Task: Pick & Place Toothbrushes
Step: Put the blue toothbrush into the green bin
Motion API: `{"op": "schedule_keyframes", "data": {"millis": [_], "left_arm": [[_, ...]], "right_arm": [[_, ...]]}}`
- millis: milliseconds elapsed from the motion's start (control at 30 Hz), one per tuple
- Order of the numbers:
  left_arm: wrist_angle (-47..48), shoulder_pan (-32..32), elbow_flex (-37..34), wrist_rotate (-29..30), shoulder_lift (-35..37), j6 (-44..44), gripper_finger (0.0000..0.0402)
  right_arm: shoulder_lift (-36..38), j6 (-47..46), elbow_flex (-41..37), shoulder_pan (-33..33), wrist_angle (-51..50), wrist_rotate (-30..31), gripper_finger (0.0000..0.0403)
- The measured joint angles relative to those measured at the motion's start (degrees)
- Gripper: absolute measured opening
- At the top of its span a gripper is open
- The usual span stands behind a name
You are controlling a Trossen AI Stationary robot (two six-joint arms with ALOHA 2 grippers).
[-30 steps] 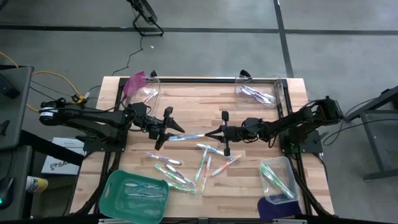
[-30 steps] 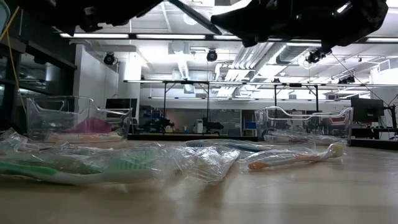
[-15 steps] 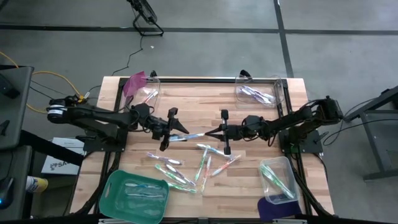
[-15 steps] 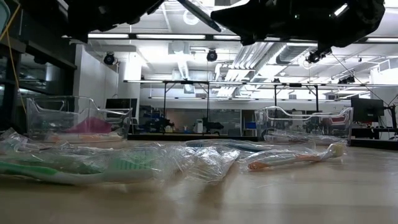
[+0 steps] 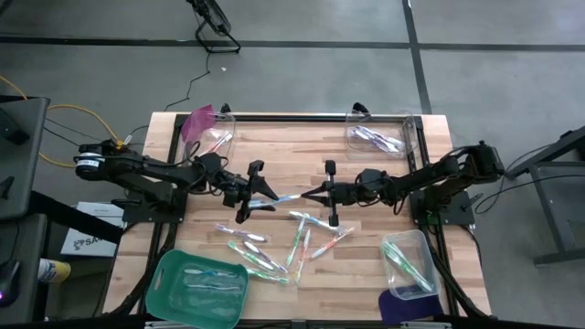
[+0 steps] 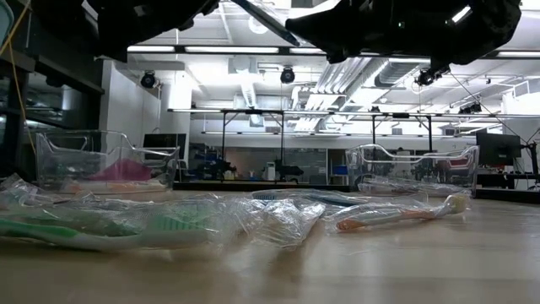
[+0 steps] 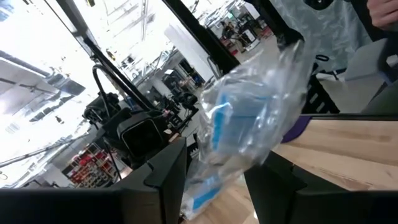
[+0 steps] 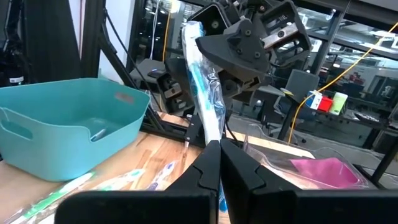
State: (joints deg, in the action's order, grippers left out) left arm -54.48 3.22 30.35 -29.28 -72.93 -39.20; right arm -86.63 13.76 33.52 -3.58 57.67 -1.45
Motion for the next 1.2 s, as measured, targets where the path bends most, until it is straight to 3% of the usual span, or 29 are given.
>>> {"op": "schedule_keyframes", "data": {"millis": [133,367,667,833,933,1033,1200], "left_arm": [[0.00,0.07,0.00,0.02,0.00,-0.04,0.0125],[-0.24,0.15,0.04,0.43,0.00,-2.24,0.0018],[0.99,0.13,0.02,0.24,-0.04,-2.56,0.0017],[3.75,0.15,0.01,3.05,0.71,-2.83,0.0012],[9.18,0.13,0.02,6.79,3.47,-3.69,0.0017],[17.57,0.06,-0.02,10.73,8.73,-3.84,0.0016],[32.91,-2.94,0.00,18.42,20.00,-1.06,0.0014]], "right_arm": [[0.00,0.00,0.00,-0.02,0.00,0.00,0.0002],[0.00,0.00,-0.02,-0.04,-0.42,-0.13,0.0002],[-0.02,-0.44,-0.02,-0.16,-0.82,-0.14,0.0016],[0.07,-5.38,-0.02,-0.61,-0.85,0.44,0.0069],[0.07,-10.37,-0.02,-1.16,-0.89,4.27,0.0112],[0.11,-12.94,-0.02,-2.13,-2.36,10.11,0.0151],[0.12,-12.23,-0.02,-3.94,-6.60,11.15,0.0192]]}}
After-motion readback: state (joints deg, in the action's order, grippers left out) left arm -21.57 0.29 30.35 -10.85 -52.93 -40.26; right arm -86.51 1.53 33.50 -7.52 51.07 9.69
